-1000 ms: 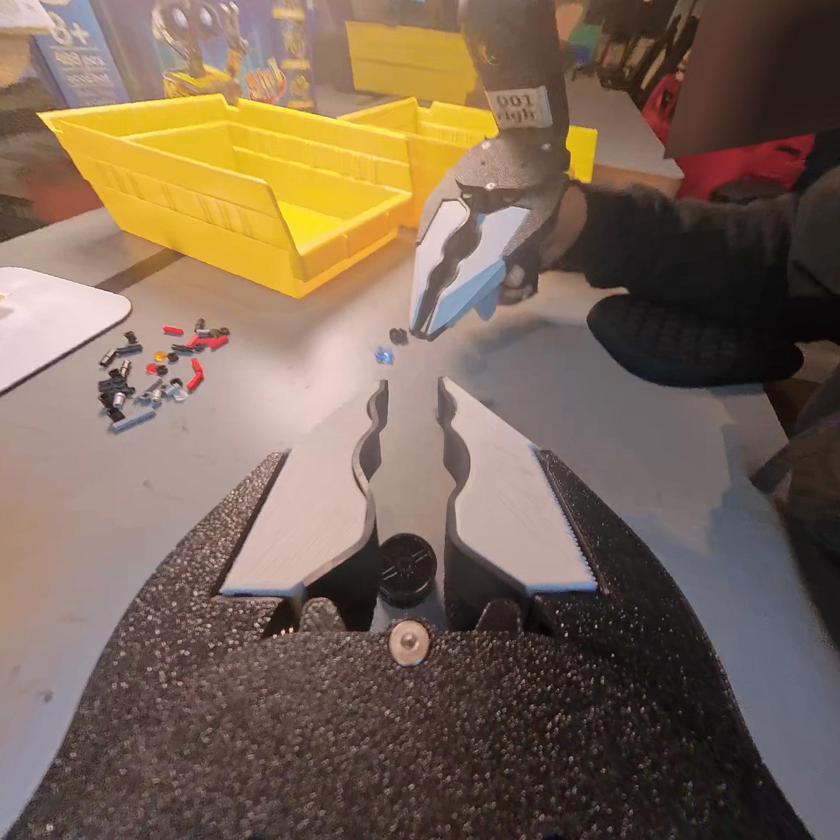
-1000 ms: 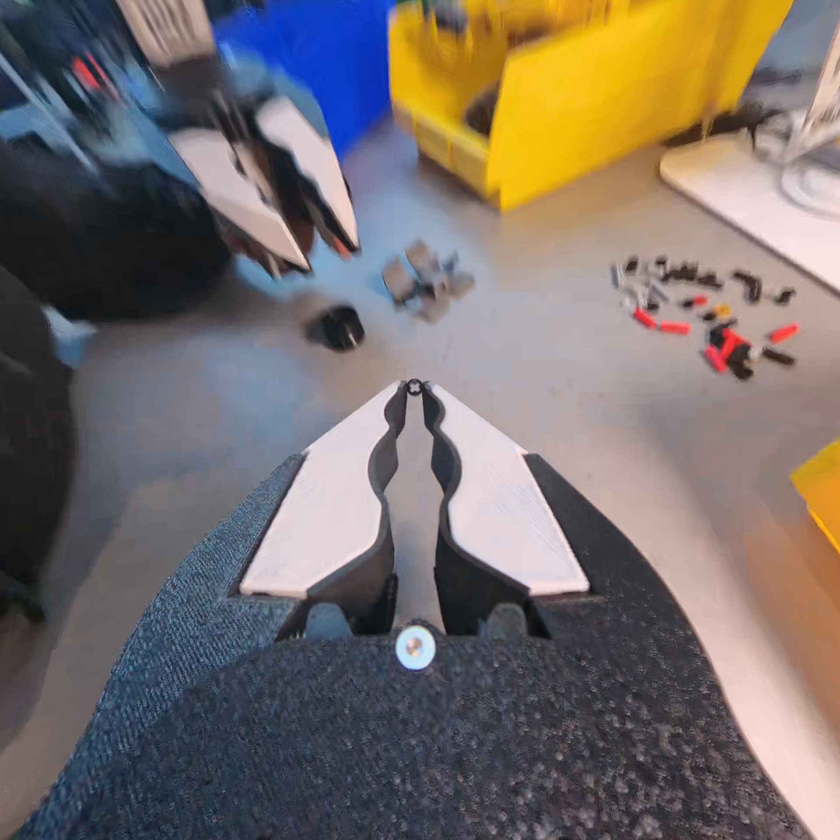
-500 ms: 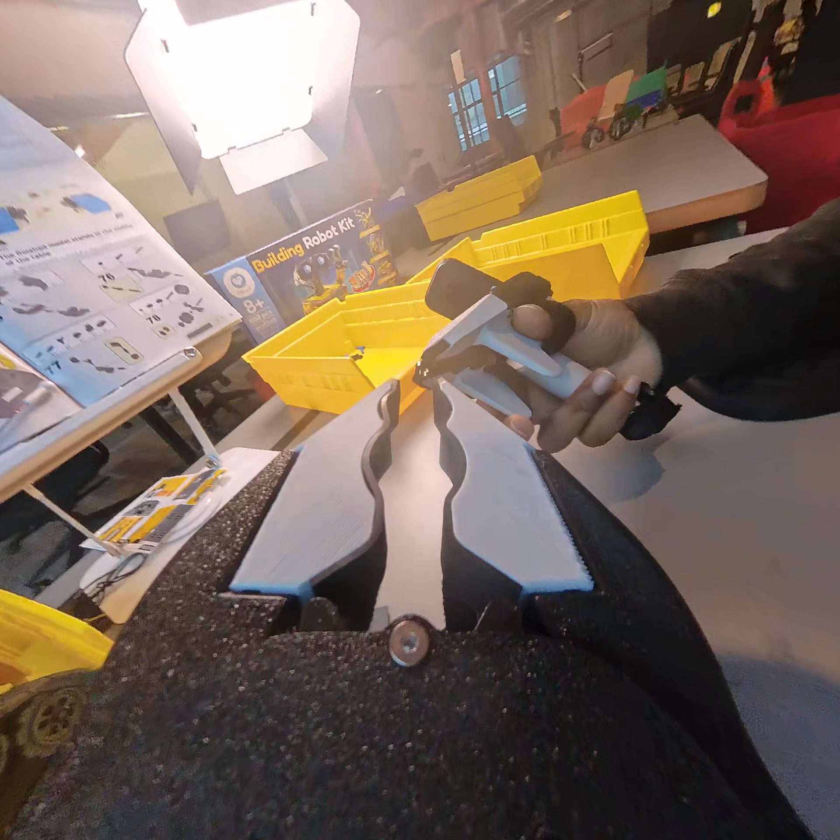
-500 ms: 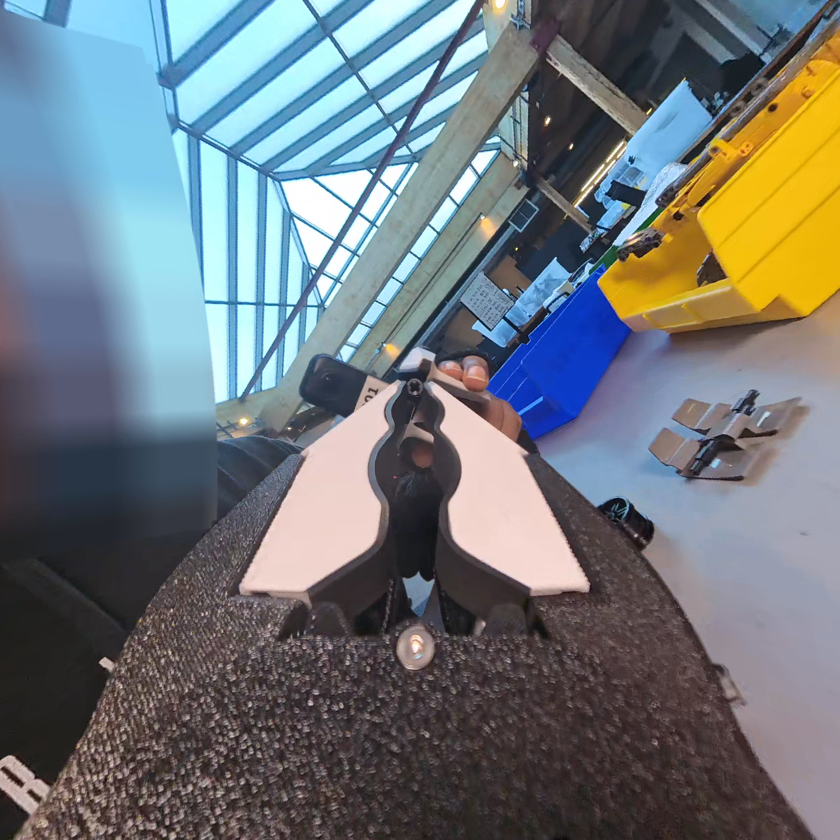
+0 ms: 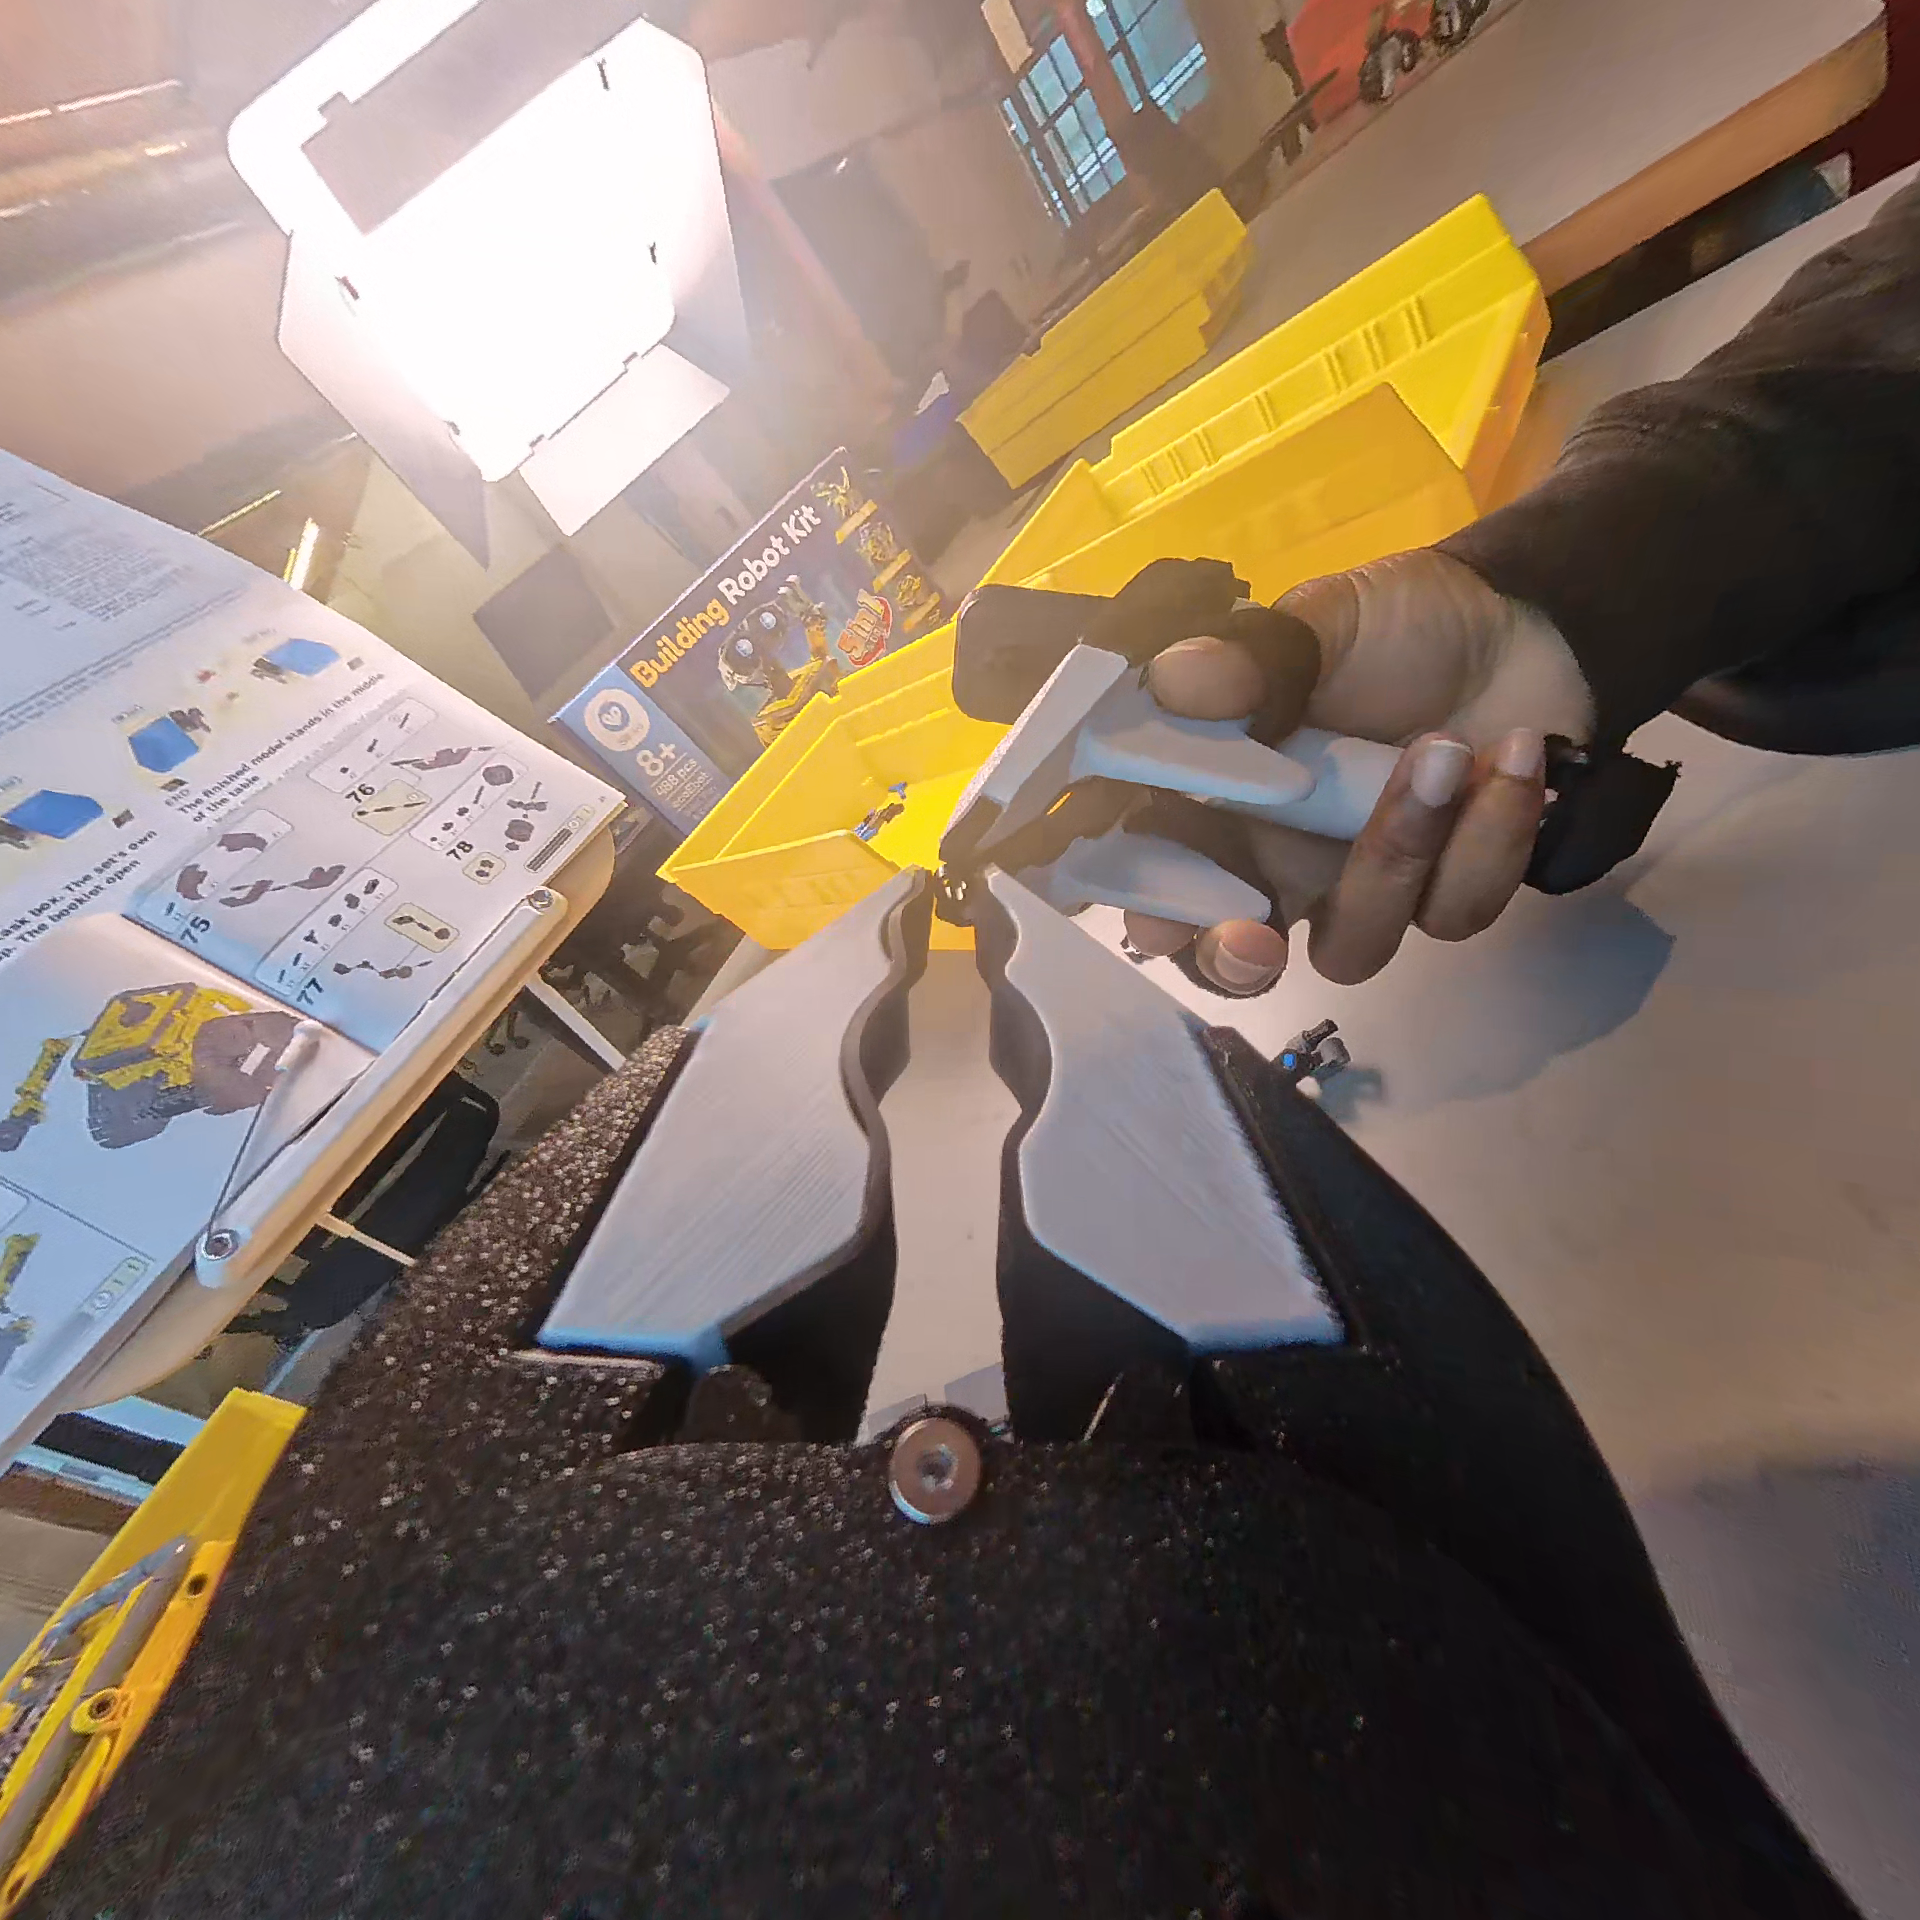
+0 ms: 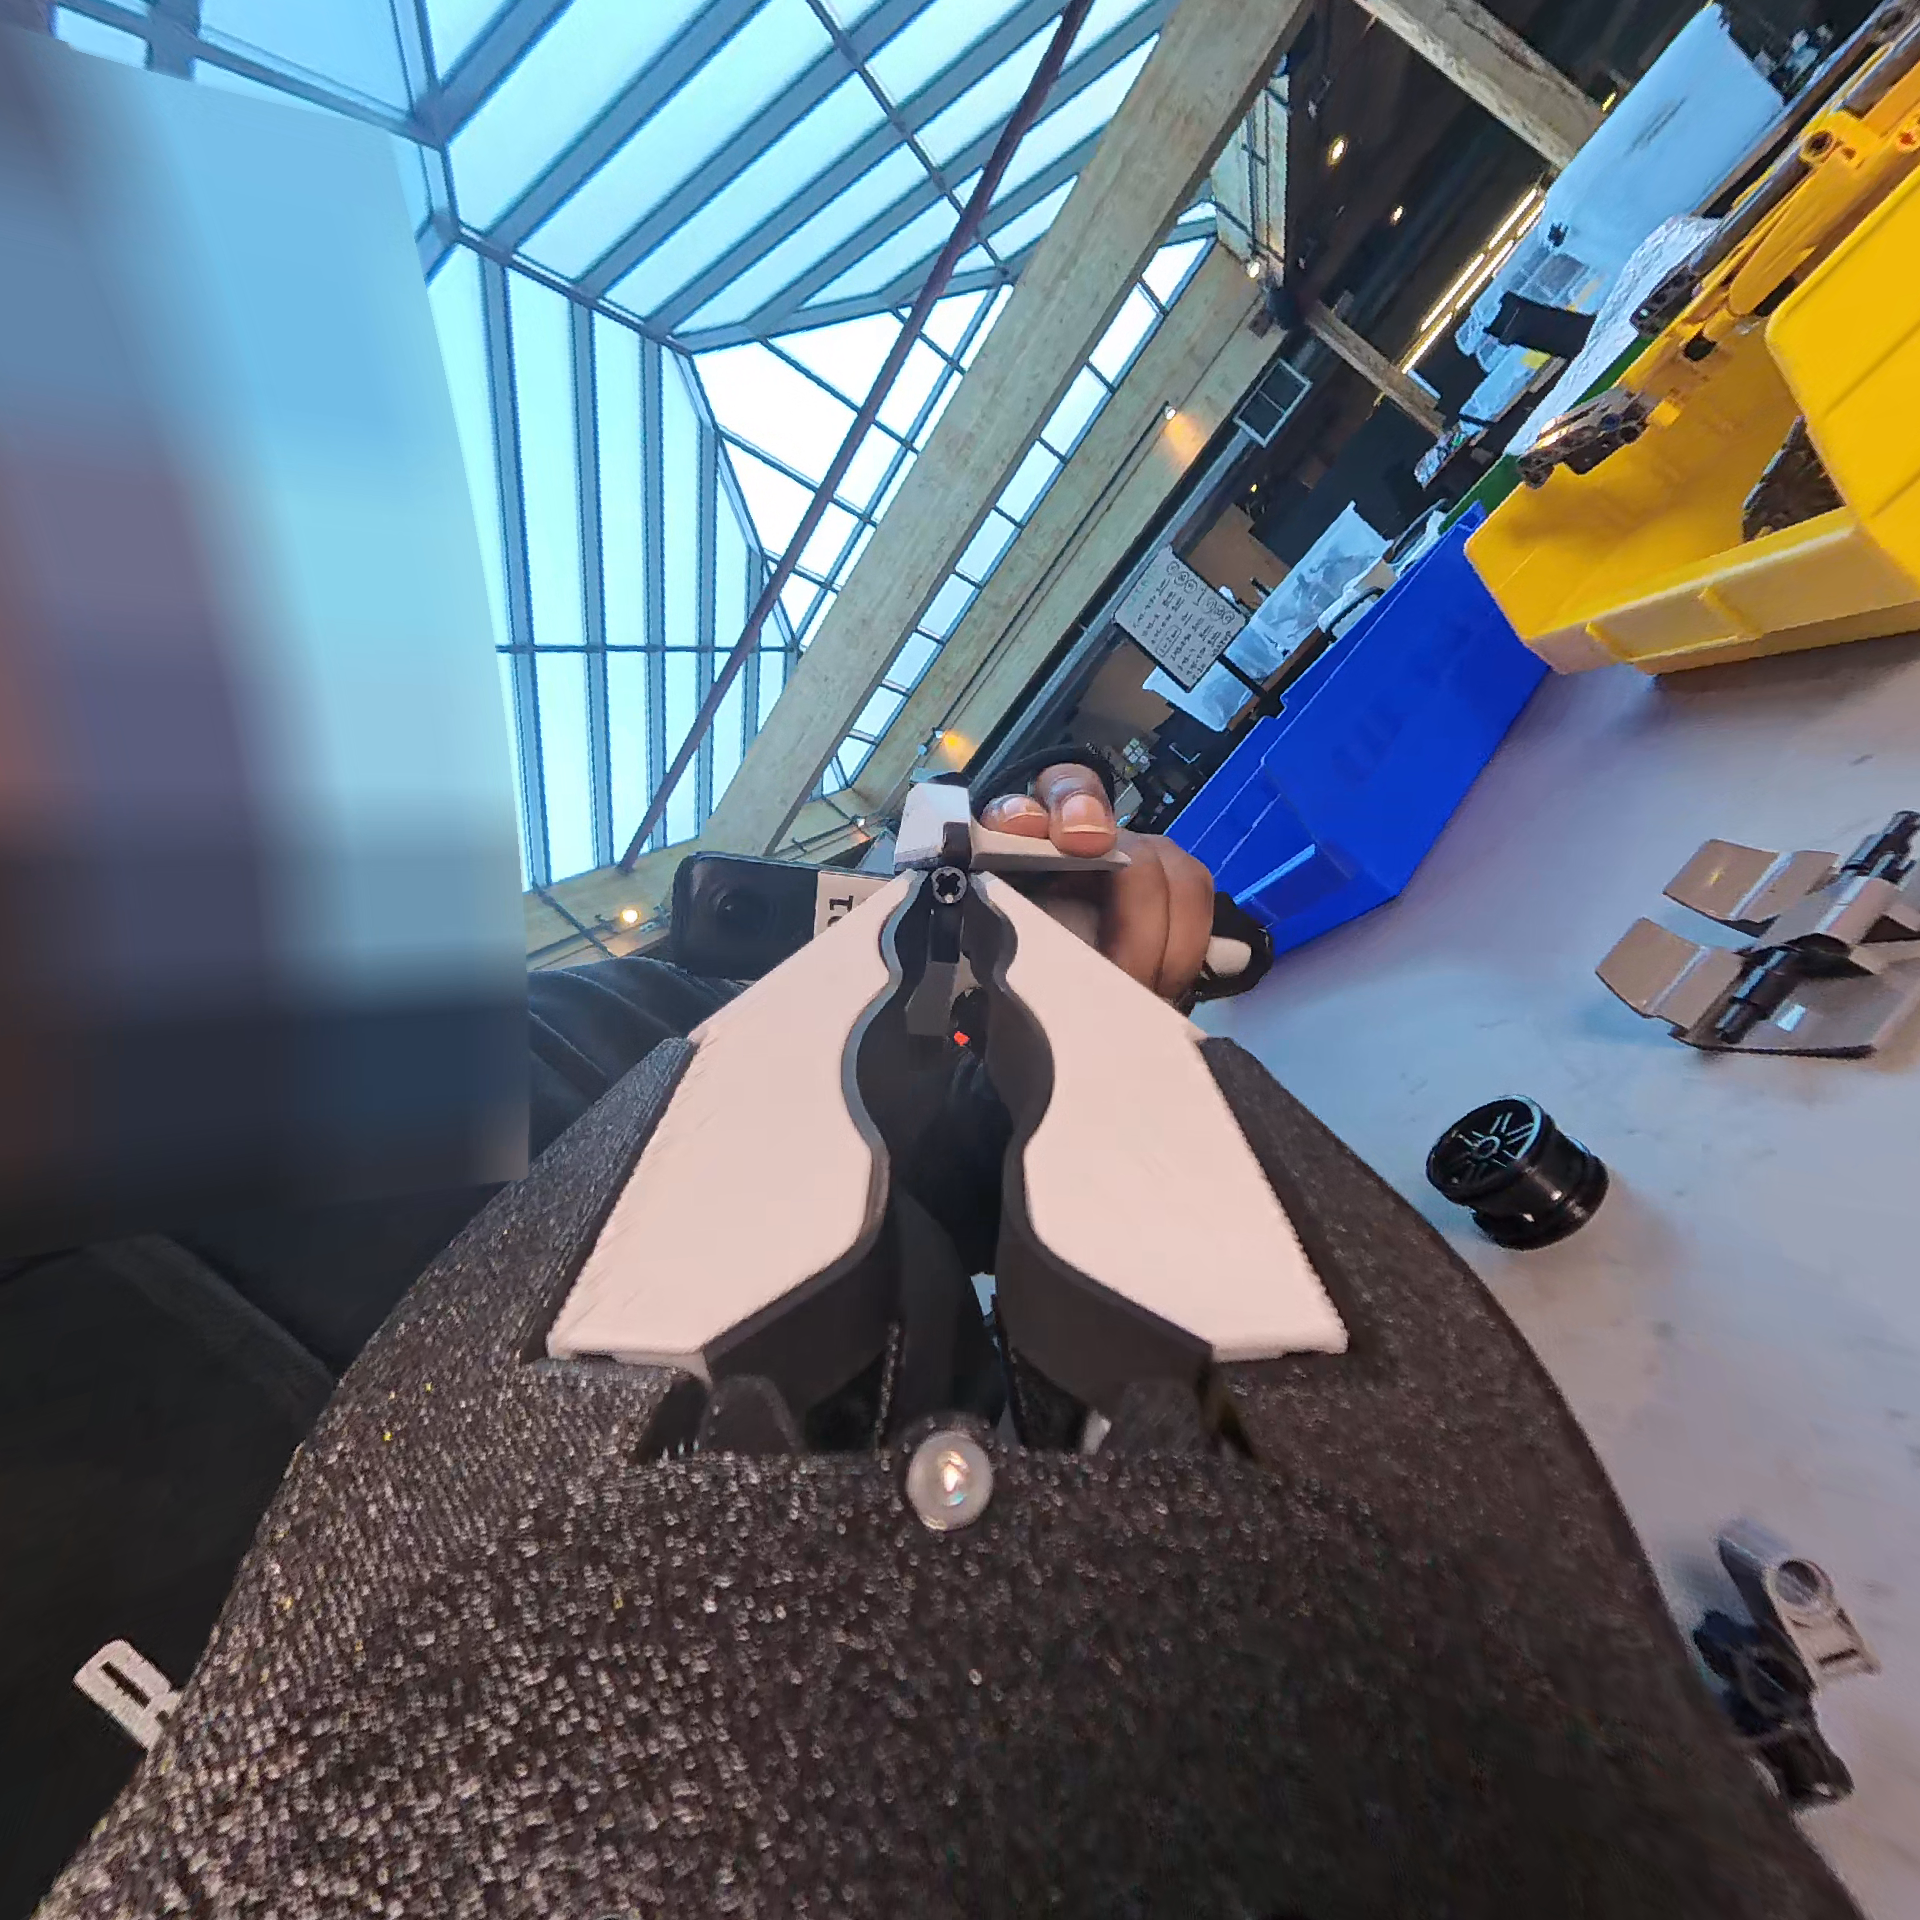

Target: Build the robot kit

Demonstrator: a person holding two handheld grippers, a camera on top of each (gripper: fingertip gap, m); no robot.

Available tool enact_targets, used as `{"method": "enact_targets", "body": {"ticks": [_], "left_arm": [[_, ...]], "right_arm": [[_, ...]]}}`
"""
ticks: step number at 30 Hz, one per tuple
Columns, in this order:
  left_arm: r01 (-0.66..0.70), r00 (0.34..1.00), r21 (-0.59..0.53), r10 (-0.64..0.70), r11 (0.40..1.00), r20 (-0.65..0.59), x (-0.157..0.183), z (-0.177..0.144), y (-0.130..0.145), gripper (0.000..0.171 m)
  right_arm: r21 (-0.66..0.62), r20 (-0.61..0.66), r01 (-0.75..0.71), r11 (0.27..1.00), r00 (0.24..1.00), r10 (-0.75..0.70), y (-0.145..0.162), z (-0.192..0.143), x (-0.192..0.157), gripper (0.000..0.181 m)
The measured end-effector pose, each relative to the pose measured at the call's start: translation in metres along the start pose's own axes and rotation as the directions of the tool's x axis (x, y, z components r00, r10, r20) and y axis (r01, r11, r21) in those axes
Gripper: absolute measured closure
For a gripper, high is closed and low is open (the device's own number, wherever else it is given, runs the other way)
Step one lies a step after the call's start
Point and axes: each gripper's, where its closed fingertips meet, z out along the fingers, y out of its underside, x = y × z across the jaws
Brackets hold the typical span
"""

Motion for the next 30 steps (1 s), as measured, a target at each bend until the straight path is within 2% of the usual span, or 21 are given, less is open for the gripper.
{"method": "enact_targets", "body": {"ticks": [5, 7, 9, 12, 15, 17, 21, 26, 30], "left_arm": [[0.008, 1.0, -0.001, -0.008, 1.0, -0.008, 0.001, 0.0, 0.002, 0.165], [0.074, 0.997, 0.002, -0.074, 0.997, -0.015, -0.004, -0.001, 0.005, 0.165], [0.17, 0.985, -0.012, -0.171, 0.985, -0.033, -0.008, -0.002, 0.013, 0.165], [0.283, 0.955, -0.048, -0.287, 0.958, -0.082, -0.008, -0.002, 0.026, 0.165], [0.307, 0.946, -0.073, -0.313, 0.949, -0.091, -0.007, 0.0, 0.034, 0.165], [0.306, 0.945, -0.091, -0.314, 0.948, -0.091, -0.005, 0.001, 0.038, 0.165], [0.304, 0.945, -0.121, -0.316, 0.945, -0.085, -0.003, 0.002, 0.045, 0.165], [0.32, 0.94, -0.141, -0.333, 0.937, -0.076, -0.003, 0.0, 0.05, 0.165], [0.329, 0.933, -0.153, -0.345, 0.932, -0.097, 0.002, 0.001, 0.053, 0.165]], "right_arm": [[-0.032, -0.02, 0.029, 0.999, 0.999, -0.03, 0.001, -0.002, 0.001, 0.174], [-0.057, -0.055, 0.107, 0.993, 0.992, -0.11, -0.006, -0.008, 0.001, 0.168], [-0.142, -0.121, 0.234, 0.962, 0.96, -0.252, -0.013, -0.021, 0.003, 0.167], [-0.41, -0.303, 0.376, 0.831, 0.803, -0.513, -0.012, -0.058, 0.027, 0.163], [-0.66, -0.394, 0.305, 0.686, 0.637, -0.662, 0.006, -0.096, 0.052, 0.161], [-0.76, -0.406, 0.234, 0.607, 0.559, -0.723, 0.023, -0.108, 0.065, 0.161], [-0.809, -0.451, 0.11, 0.578, 0.516, -0.728, 0.054, -0.11, 0.08, 0.153], [-0.799, -0.52, 0.07, 0.598, 0.418, -0.745, 0.06, -0.113, 0.089, 0.156], [-0.8, -0.526, 0.068, 0.596, 0.399, -0.751, 0.061, -0.109, 0.092, 0.163]]}}
